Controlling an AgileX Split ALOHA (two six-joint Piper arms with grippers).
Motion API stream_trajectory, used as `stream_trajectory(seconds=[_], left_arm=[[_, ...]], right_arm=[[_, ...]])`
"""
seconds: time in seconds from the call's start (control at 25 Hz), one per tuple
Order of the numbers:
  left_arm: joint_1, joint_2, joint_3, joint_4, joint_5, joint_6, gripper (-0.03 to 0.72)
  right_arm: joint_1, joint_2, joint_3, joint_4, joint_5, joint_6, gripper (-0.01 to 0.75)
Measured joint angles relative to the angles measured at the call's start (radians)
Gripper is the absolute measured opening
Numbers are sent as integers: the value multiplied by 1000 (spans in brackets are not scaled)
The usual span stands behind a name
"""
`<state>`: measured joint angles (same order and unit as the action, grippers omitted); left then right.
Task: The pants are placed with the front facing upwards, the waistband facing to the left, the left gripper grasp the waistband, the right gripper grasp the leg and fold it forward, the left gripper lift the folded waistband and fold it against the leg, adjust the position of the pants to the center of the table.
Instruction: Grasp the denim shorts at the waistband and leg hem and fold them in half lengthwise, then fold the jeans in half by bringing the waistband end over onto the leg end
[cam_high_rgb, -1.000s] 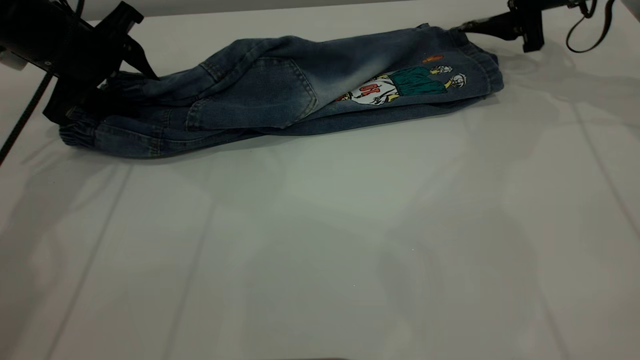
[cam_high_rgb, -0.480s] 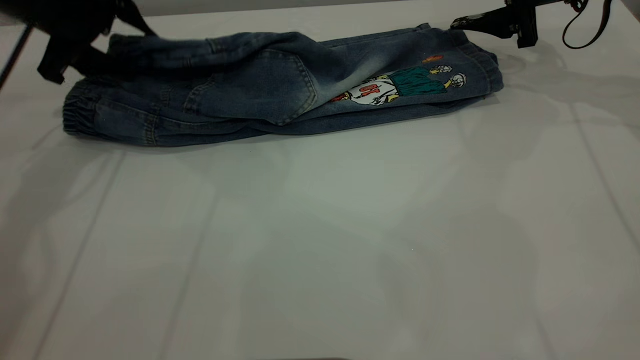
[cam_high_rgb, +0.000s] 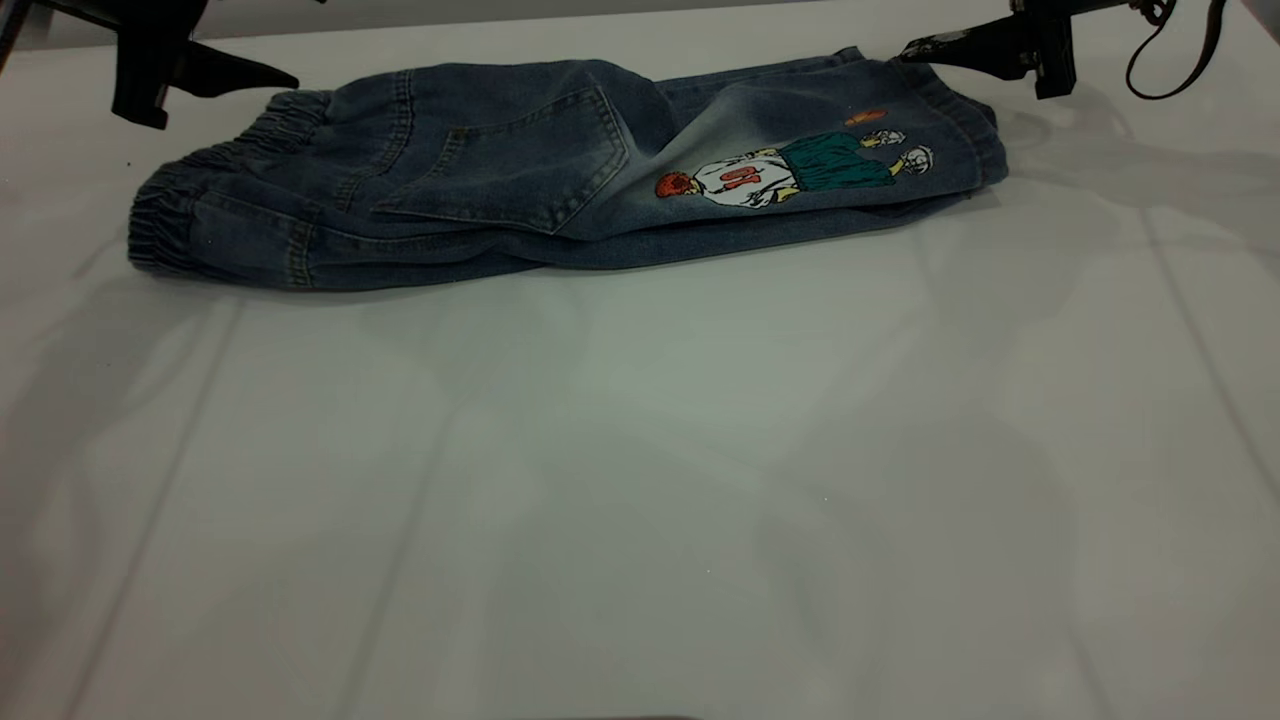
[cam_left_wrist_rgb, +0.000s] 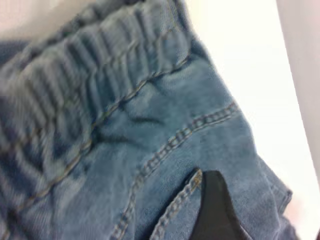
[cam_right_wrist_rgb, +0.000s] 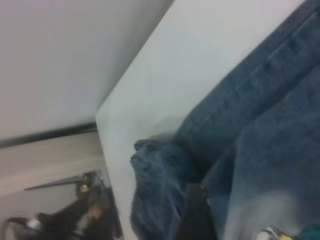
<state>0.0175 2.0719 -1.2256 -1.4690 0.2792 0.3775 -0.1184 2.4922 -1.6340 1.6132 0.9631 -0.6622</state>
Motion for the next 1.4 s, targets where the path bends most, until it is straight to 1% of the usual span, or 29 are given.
stream_trajectory(seconds=[0.08, 0.16, 0.2, 0.28, 0.4, 0.52, 0.64, 0.8, 0.88, 1.04, 1.2, 1.4], left_arm=[[8, -23, 0, 6, 19, 114, 441], [19, -54, 0, 35, 63, 216, 441], [26, -75, 0, 64, 92, 253, 441], [44, -117, 0, 142, 154, 272, 441], [80, -172, 0, 330, 258, 204, 441], [134, -183, 0, 511, 349, 69, 449], [172, -183, 0, 649, 404, -32, 480], [177, -183, 0, 717, 420, -155, 540], [177, -174, -1, 733, 422, -202, 553], [177, -96, -3, 748, 417, -302, 558], [177, -8, -7, 748, 375, -399, 559], [177, 63, -34, 748, 341, -427, 559]], right_arm=[[0, 0, 0, -35, 3, 0, 484], [0, 0, 0, -73, 10, 0, 484], [0, 0, 0, -88, 12, 0, 484], [0, 0, 0, -107, 27, 0, 484], [5, 0, 0, -110, 47, -3, 484], [21, 0, 0, -111, 52, -4, 484], [44, 0, 0, -112, 56, -7, 484], [78, 0, 0, -112, 55, -15, 484], [93, 0, 0, -112, 54, -15, 484], [107, 0, 0, -112, 54, -18, 484], [108, 0, 0, -112, 53, -18, 484], [108, 0, 0, -112, 50, -18, 484]])
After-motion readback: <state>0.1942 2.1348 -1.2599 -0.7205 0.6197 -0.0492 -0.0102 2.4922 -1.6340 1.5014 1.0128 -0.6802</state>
